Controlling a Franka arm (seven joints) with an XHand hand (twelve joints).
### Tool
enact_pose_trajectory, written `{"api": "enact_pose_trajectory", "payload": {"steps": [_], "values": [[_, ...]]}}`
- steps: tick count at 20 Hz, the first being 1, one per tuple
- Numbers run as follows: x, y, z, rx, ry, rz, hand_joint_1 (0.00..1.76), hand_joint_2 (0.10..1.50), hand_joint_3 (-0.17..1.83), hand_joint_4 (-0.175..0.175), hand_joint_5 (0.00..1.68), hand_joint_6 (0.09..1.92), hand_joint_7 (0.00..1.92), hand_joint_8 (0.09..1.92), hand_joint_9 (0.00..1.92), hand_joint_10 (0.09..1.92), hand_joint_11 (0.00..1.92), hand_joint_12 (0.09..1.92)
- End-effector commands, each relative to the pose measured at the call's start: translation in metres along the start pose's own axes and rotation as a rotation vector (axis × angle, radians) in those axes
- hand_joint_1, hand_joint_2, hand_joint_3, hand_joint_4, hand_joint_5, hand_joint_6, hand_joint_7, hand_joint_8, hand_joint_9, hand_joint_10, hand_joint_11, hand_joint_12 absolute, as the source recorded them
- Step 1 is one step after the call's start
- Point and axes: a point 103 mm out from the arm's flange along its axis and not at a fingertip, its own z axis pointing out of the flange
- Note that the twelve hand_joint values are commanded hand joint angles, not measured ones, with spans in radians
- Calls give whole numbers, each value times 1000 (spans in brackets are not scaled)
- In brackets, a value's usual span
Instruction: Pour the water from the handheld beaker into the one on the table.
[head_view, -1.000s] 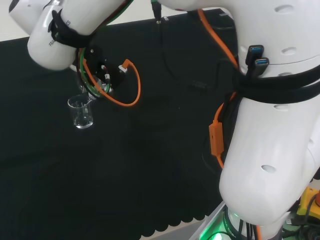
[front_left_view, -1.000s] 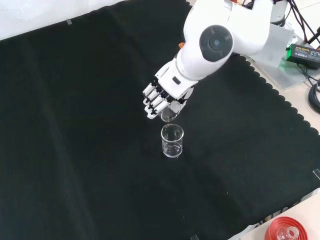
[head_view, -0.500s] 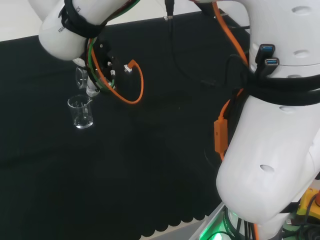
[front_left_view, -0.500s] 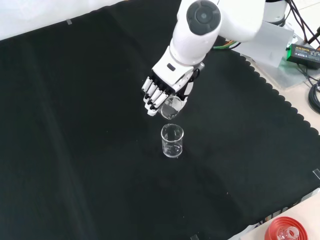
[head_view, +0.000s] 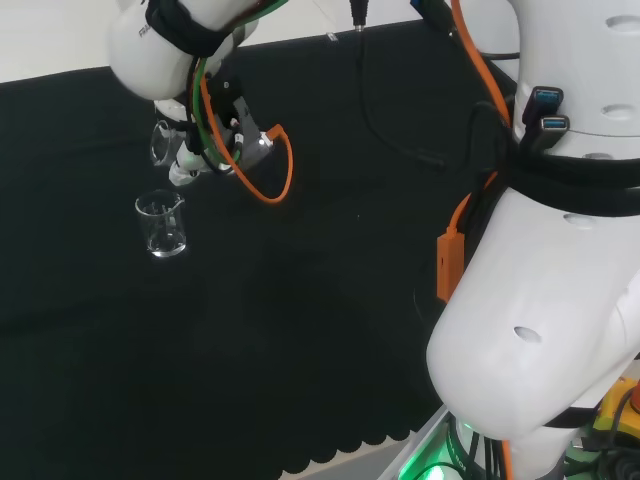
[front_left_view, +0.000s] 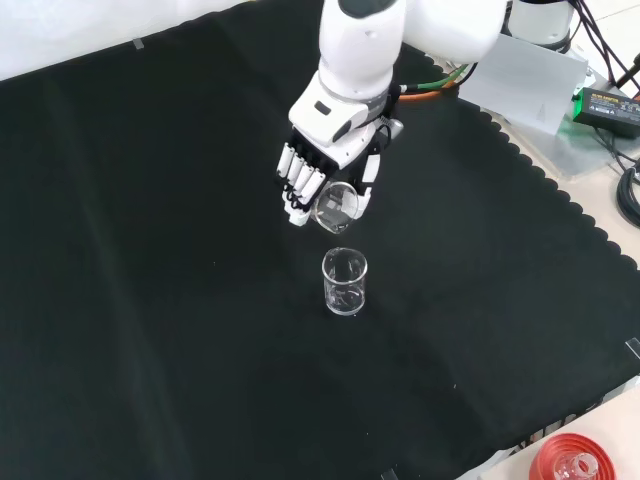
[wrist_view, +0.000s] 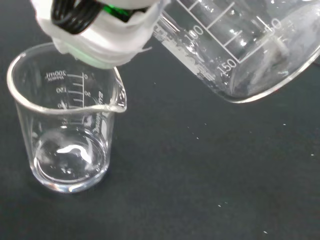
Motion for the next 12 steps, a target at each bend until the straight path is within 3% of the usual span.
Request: {"api": "enact_pose_trajectory", "payload": {"steps": [1,4,12], "values": [[-13,4,8,-33,121,10,1300,1090,-175,-170,1161,690,1267,670,1333,883,1073,843],[-18,6,12,-38,179,19,1294,1103,-175,-175,1149,748,1206,738,1330,888,1069,847],[-30,11,27,-34,232,30,1294,1105,-175,-175,1145,759,1196,750,1327,890,1066,849]]}}
